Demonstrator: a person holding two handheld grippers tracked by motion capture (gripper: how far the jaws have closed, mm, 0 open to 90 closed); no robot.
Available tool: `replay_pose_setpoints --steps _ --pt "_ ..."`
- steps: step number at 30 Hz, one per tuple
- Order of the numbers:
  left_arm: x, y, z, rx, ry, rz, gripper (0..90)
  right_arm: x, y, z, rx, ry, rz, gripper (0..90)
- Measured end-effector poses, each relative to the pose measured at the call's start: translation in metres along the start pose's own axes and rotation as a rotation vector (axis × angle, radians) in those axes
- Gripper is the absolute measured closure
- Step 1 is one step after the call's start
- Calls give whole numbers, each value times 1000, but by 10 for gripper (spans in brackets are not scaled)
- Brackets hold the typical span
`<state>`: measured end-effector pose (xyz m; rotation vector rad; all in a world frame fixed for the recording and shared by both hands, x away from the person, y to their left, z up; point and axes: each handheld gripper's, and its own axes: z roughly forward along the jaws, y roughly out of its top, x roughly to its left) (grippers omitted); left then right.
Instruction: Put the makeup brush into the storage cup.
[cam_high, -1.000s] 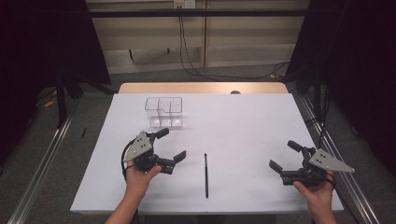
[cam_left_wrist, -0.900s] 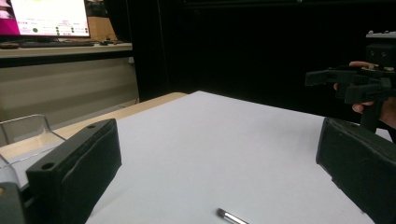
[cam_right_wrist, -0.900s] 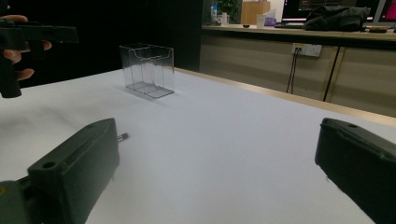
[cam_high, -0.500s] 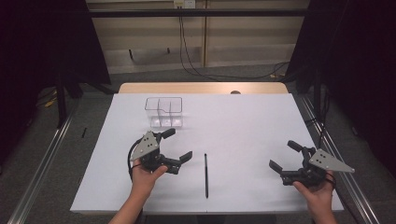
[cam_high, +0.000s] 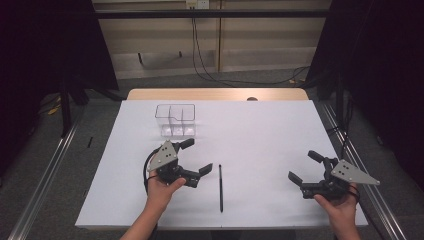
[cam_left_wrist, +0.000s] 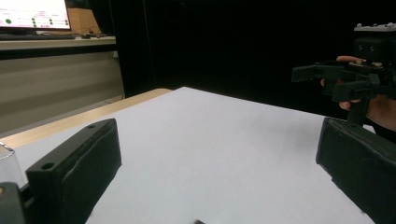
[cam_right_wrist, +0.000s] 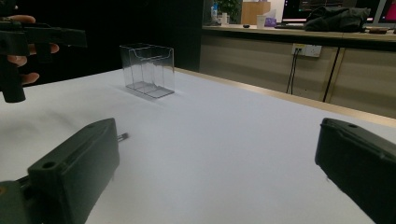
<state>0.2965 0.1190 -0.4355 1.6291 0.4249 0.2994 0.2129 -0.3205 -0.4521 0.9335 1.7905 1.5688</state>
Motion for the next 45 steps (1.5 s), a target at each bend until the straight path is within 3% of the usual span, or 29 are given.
replay_pose_setpoints --steps 28,40,45 --pt "-8 -2 15 43 -21 -14 0 0 0 0 -1 -2 -1 0" --pt "-14 2 26 120 -34 -9 0 0 0 0 -1 -1 -2 0" --pt "-15 0 31 199 -21 -26 0 -1 0 -1 1 -3 -1 0"
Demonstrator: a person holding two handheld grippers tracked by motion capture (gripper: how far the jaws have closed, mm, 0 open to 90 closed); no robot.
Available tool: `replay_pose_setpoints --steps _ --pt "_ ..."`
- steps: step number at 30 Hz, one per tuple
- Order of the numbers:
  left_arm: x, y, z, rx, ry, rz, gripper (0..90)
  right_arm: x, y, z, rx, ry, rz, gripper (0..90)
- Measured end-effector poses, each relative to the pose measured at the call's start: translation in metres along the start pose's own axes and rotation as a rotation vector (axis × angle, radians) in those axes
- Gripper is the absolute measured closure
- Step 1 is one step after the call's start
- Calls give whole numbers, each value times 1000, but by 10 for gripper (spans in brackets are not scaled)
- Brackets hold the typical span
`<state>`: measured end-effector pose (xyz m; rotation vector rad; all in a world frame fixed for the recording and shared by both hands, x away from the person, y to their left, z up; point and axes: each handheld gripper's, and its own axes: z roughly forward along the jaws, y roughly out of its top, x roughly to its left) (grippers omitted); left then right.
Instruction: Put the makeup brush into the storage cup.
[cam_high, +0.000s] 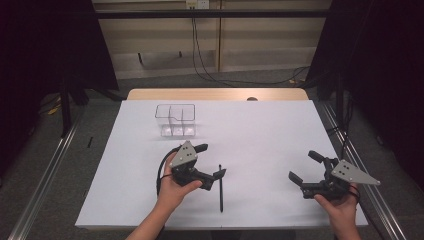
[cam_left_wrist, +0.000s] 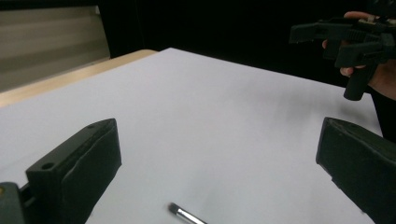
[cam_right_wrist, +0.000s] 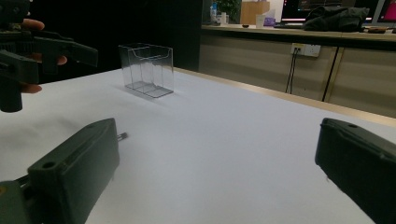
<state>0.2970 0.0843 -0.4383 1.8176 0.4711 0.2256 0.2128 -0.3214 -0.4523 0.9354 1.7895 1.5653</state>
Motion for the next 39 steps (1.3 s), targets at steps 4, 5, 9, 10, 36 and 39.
replay_pose_setpoints --steps 4,5,9,10,36,39 --pt "1 0 1 34 -1 -9 0 0 0 0 1 -1 -1 0" --pt "1 1 2 40 -2 -16 0 0 0 0 1 -1 -2 0" --pt "2 1 5 90 2 -39 0 0 0 1 4 0 -1 0" --pt "2 1 6 102 8 -46 0 0 0 1 4 0 -2 0" --pt "-3 4 30 424 27 -140 0 0 -1 1 12 0 -1 0" --pt "-3 5 32 440 31 -148 0 0 -1 1 12 0 -2 0"
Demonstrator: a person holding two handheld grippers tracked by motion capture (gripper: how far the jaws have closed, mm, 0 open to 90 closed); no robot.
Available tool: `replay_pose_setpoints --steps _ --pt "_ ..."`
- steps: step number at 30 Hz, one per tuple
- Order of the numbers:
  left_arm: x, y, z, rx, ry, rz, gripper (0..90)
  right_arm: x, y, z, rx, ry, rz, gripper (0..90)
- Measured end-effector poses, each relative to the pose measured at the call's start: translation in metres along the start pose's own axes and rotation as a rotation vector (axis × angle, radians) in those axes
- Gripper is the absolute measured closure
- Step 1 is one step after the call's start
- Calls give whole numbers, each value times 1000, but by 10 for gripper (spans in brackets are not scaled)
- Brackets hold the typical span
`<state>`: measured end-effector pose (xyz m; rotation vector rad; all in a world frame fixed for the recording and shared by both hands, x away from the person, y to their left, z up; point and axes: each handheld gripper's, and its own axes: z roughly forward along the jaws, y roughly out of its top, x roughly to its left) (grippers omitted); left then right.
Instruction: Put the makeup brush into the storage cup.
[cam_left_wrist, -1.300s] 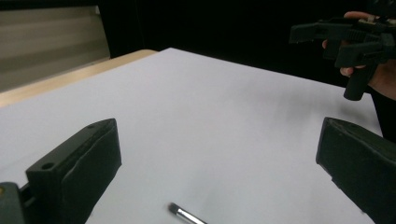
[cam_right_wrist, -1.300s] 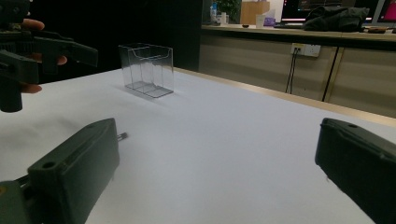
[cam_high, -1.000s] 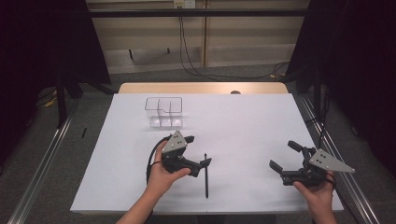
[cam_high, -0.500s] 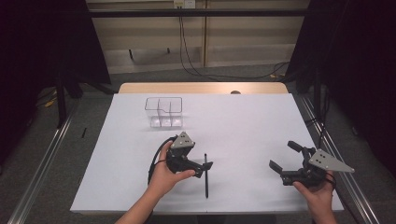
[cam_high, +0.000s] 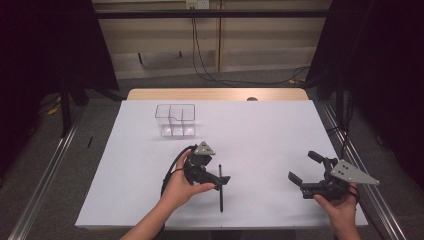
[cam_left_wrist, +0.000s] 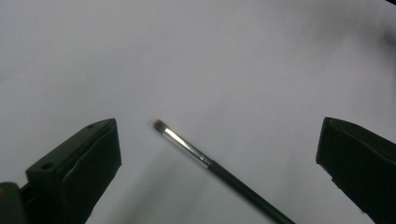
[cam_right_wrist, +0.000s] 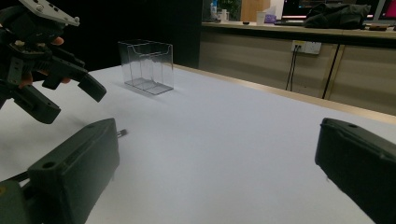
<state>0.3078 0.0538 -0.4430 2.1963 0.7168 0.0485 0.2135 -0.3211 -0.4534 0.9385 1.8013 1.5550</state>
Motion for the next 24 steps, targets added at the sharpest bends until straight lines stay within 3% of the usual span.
replay_pose_setpoints --steps 7,13,15,19,24 --pt "-1 4 1 44 5 -14 0 0 0 0 2 1 0 0" --pt "-3 7 5 110 5 -22 0 0 0 0 2 2 -1 0" --pt "-4 8 8 132 13 -52 0 0 0 0 2 2 -2 0" --pt "-3 9 9 177 18 -36 0 0 0 0 1 1 -2 0" --pt "-3 10 12 207 14 -49 0 0 0 0 1 1 3 0"
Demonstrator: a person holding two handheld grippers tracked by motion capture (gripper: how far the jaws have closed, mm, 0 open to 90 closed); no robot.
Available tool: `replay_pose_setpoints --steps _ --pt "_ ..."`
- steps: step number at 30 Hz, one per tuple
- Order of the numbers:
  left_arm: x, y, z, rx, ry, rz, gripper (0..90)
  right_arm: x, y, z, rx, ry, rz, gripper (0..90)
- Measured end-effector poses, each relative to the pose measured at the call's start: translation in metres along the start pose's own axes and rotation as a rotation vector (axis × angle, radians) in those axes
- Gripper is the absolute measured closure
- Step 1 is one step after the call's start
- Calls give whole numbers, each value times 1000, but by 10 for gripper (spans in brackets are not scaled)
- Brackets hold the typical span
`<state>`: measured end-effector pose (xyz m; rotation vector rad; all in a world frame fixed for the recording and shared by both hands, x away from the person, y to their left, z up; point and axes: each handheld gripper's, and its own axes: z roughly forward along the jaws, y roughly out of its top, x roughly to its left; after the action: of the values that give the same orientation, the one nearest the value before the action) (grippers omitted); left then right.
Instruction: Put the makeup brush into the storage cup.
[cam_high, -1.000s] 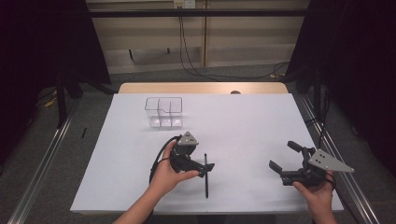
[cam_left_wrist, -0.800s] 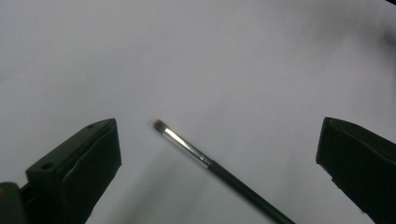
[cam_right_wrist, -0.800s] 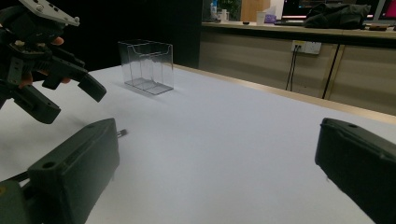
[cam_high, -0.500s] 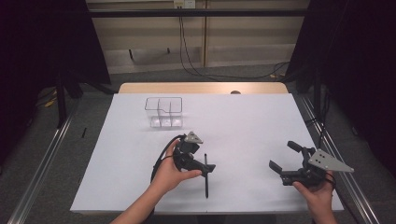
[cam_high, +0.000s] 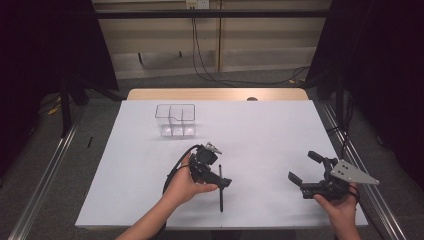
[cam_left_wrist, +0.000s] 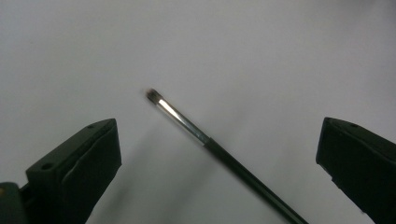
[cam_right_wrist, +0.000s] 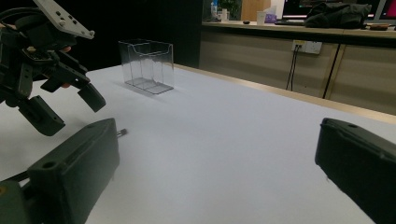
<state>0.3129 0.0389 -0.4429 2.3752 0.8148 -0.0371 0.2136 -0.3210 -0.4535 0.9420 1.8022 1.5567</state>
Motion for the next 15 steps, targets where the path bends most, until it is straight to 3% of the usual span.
replay_pose_setpoints --steps 15 --pt "-2 0 6 74 4 -8 4 0 0 0 0 2 -3 0"
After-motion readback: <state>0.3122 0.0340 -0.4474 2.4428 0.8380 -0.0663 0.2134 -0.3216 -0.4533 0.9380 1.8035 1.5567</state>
